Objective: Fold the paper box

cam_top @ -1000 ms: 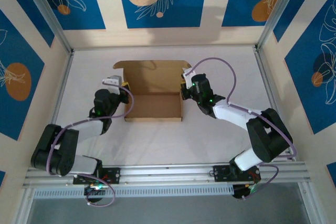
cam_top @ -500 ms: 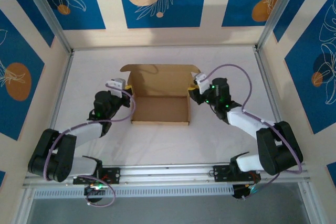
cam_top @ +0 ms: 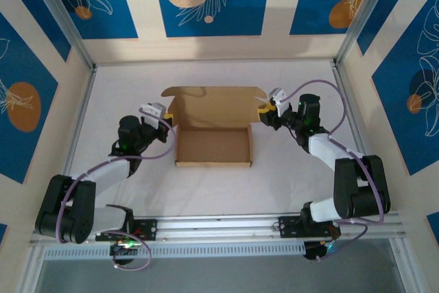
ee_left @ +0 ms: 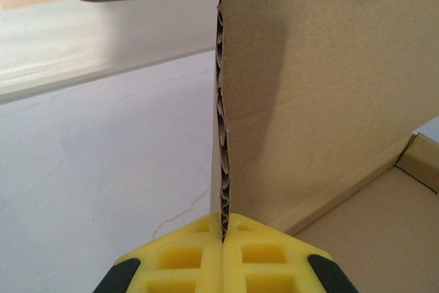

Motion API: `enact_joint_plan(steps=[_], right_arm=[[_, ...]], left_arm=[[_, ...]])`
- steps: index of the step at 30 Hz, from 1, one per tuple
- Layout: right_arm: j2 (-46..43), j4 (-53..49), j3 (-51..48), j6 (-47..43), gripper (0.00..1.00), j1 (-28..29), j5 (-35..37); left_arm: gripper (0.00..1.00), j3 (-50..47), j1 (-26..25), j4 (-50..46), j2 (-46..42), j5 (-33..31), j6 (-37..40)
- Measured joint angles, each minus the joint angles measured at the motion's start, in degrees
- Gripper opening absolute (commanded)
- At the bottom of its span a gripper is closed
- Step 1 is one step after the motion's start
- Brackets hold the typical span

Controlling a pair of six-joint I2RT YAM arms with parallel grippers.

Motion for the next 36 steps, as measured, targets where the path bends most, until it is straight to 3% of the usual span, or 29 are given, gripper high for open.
enact_joint_plan(steps=[5, 10, 15, 21, 30, 36], right_arm=[[2.4, 0.7, 0.2, -2.6, 0.31, 1.6, -1.1], [3.4, 0.8, 0.5, -4.0, 0.0, 3.4, 0.2], [2.2, 0.5, 0.5, -2.9, 0.0, 5.2, 4.4], [-1.6, -0.8, 0.6, 1.2, 0.0, 11.7, 14.6], [-1.9, -1.8, 0.6, 18.2, 0.0, 21.0, 38.8], [-0.5, -4.5, 1.8, 32.0, 0.0, 24.2, 52.1]], left_arm=[[0.0, 0.1, 0.0, 0.0, 0.0, 0.5, 0.2], [0.0, 0.1, 0.1, 0.0, 0.0, 0.4, -0.3], [0.0, 0.0, 0.3, 1.2, 0.1, 0.1, -2.6], [0.0, -1.4, -0.3, 6.0, 0.6, -3.5, -6.4], [0.0, -1.9, -5.9, 10.4, 2.6, -12.7, -9.7], [0.0, -3.3, -8.6, 13.2, 3.1, -14.6, -10.9]])
